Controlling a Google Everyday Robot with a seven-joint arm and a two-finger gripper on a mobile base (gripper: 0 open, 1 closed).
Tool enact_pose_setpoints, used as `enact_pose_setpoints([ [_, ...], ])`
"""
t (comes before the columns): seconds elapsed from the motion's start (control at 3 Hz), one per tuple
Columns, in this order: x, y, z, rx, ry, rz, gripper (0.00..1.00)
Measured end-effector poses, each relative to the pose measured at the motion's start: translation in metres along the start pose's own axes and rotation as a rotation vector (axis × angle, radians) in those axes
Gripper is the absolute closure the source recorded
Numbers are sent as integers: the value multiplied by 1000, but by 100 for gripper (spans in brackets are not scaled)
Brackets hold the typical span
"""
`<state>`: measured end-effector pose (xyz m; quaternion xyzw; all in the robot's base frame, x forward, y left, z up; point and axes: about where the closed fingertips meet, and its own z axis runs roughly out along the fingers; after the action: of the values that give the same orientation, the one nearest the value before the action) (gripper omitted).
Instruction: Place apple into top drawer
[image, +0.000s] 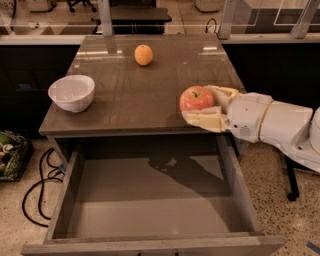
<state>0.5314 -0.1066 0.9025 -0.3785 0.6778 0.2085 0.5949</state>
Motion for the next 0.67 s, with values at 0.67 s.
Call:
enact_pose_setpoints([
  [0.67, 46, 72, -11, -127, 63, -2, 100],
])
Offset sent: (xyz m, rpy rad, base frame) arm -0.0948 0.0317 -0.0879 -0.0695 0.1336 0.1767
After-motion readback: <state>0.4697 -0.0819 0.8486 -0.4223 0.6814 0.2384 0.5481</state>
